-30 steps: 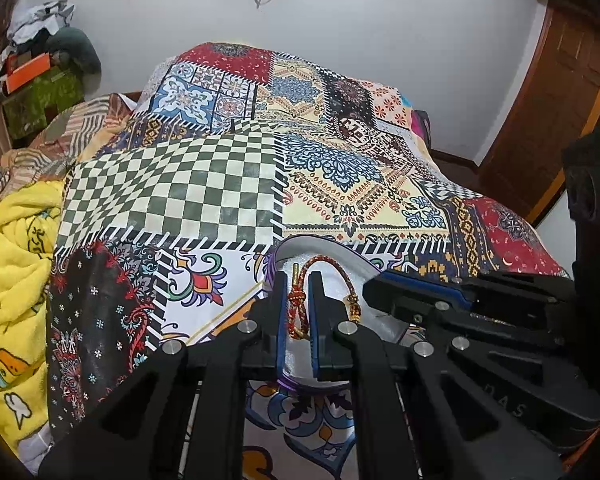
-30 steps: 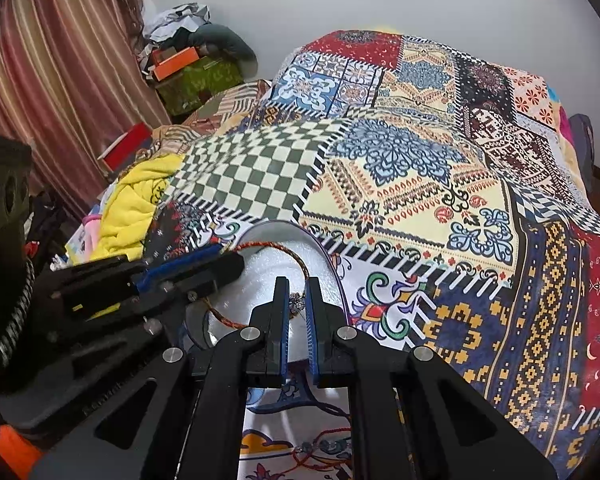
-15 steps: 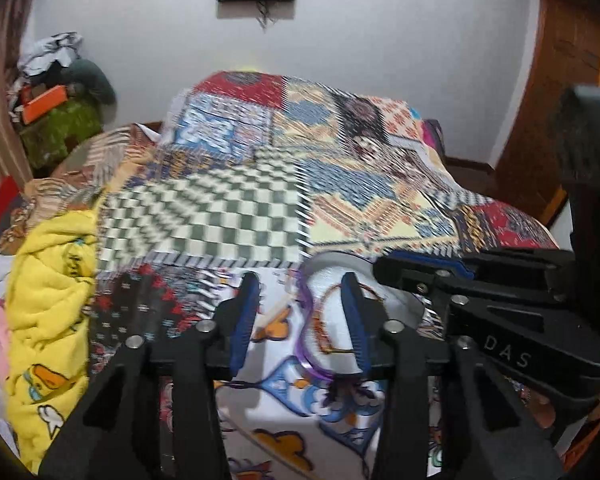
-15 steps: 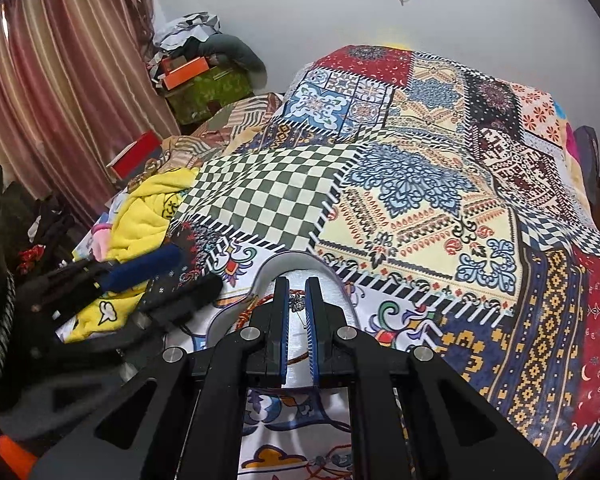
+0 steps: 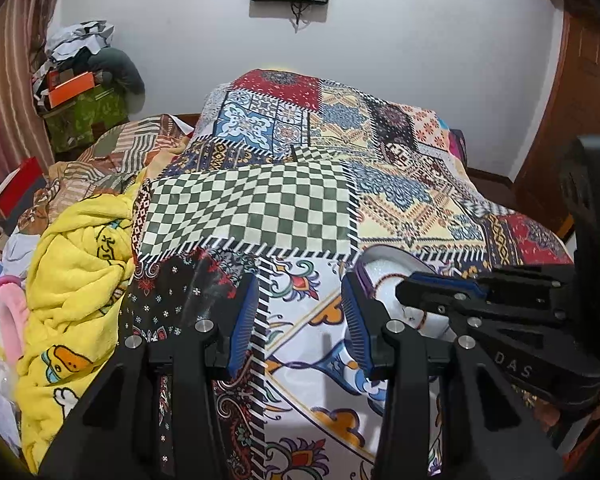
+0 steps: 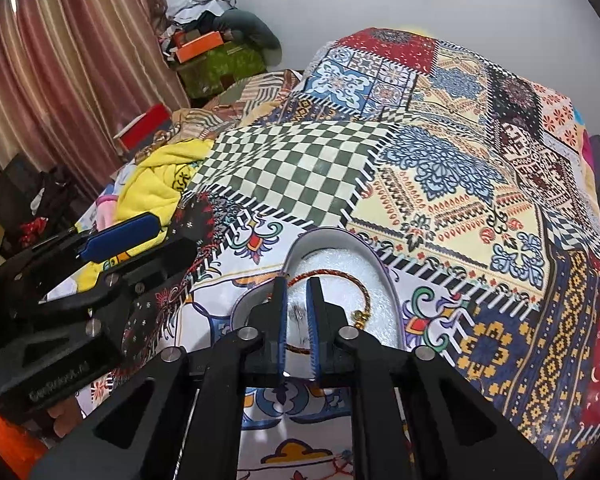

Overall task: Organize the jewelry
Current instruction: 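Open the left gripper to drop the bracelet into the tin, then move the right gripper down to the silver rings on the blue quilt strip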

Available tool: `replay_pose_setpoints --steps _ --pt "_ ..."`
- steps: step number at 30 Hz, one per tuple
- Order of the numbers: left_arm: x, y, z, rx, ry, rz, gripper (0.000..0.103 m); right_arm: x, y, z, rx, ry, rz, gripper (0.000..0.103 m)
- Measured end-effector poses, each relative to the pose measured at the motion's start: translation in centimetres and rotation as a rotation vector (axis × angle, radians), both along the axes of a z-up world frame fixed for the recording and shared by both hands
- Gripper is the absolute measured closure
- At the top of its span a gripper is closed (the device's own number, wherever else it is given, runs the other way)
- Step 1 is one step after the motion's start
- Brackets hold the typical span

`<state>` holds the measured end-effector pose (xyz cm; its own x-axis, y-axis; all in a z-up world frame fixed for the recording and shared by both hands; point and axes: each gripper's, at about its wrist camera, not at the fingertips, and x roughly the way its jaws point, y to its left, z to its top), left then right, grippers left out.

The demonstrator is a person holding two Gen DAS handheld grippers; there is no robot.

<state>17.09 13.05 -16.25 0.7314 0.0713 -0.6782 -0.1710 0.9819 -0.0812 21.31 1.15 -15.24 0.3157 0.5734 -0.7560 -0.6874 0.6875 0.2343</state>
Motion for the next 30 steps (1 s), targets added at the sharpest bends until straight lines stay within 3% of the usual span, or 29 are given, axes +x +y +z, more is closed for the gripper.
replay_pose_setpoints --steps 6,18,30 --pt "-0.6 -1.4 0.8 0.016 -0.006 -0.031 0.061 -0.8 -2.7 2.5 0.003 -0.068 -0.064 0.072" --pt "-3.8 -4.1 3.8 0.007 -0.034 -0.071 0.06 -4.7 -10.2 6.0 -0.021 -0.159 -0.186 0.071" --pt "-7.0 -8.6 3.1 -0.019 0.03 -0.158 0.059 -8.4 -16.2 5.4 -0.063 -0.144 -0.281 0.071"
